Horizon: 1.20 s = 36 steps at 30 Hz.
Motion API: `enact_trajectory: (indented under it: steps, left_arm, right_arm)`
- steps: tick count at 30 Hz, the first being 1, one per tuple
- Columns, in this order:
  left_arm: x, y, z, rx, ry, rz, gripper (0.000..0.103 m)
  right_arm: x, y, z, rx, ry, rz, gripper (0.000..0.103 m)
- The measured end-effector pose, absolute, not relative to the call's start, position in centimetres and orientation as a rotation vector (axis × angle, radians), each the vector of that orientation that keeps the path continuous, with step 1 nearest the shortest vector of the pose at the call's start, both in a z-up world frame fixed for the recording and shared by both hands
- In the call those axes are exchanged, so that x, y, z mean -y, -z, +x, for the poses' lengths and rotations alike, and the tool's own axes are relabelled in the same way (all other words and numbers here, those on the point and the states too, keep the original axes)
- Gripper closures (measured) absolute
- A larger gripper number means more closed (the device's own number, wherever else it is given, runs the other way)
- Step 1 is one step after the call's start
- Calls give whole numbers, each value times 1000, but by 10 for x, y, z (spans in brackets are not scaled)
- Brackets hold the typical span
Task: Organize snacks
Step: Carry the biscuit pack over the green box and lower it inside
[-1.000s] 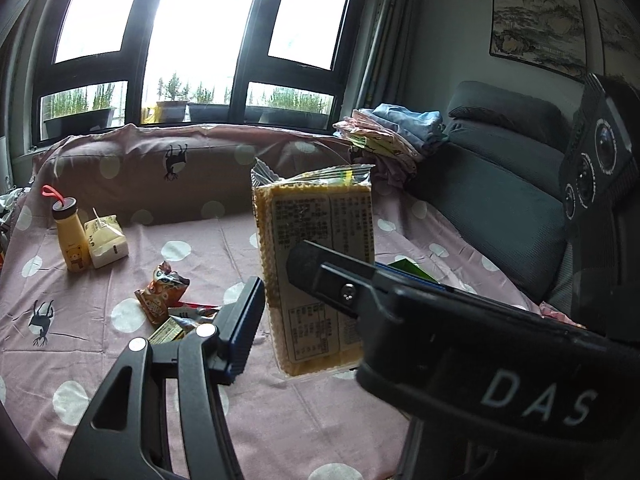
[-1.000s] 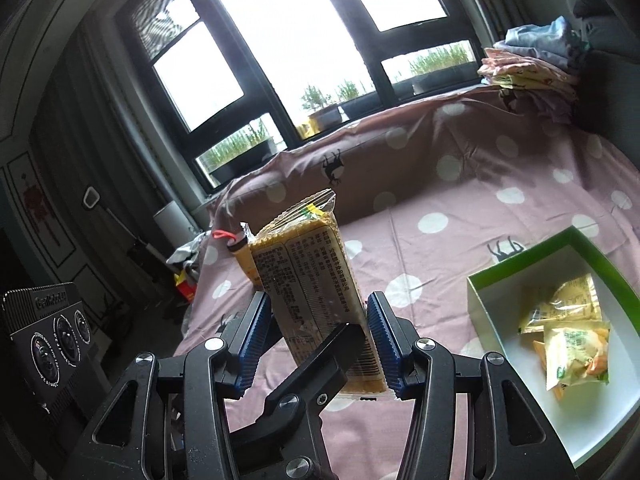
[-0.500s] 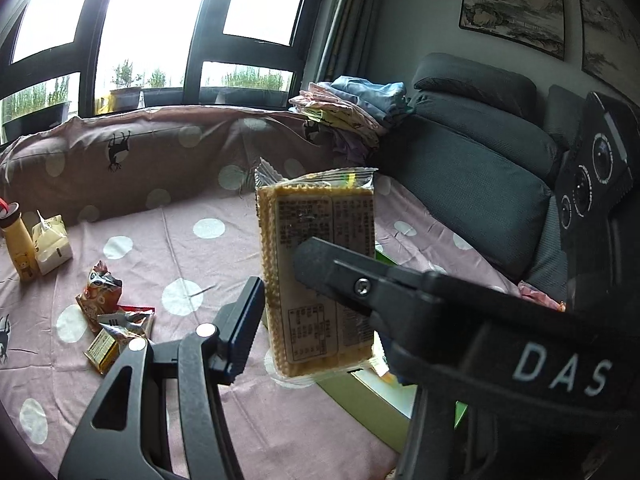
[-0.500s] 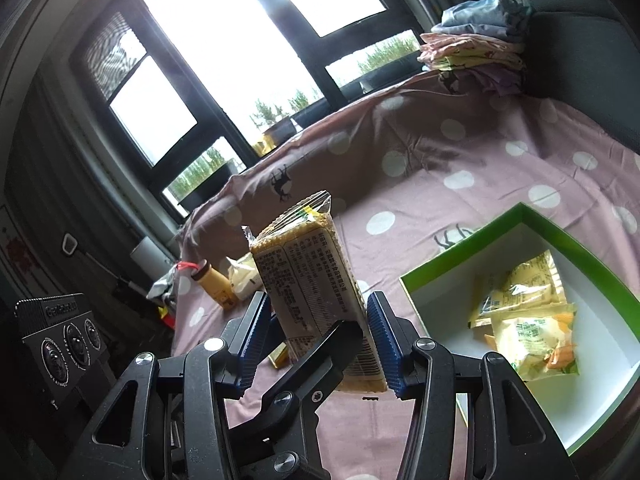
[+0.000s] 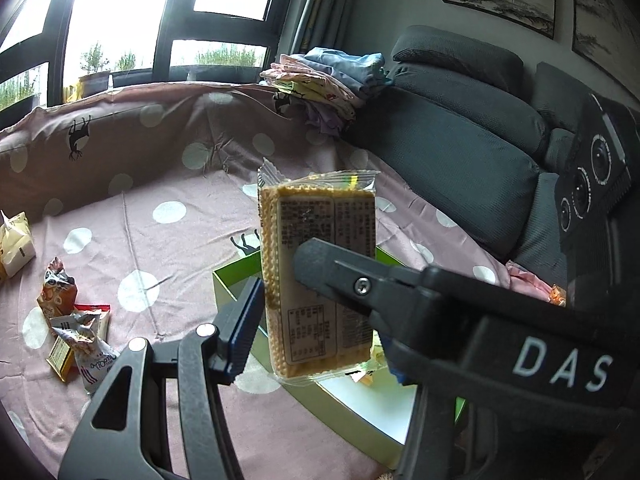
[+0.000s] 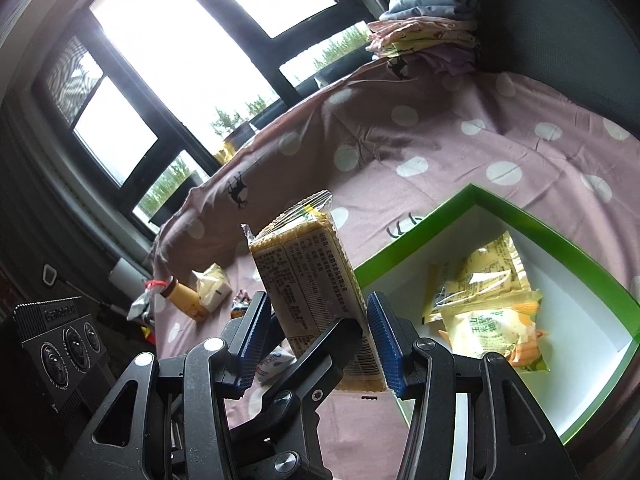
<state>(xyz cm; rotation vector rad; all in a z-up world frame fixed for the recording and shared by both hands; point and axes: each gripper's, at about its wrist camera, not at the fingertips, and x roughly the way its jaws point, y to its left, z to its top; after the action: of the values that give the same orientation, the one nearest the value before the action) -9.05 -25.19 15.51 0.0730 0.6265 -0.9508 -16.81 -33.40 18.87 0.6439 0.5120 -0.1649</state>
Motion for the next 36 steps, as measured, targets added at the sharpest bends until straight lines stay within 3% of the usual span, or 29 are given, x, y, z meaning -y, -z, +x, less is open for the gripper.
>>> enact_trajectory:
  steps: [36]
  left_arm:
    - [314,-109,-71,-826,1085,96,50]
  right_arm:
    - [387,-150,-173,-616,349,747,50]
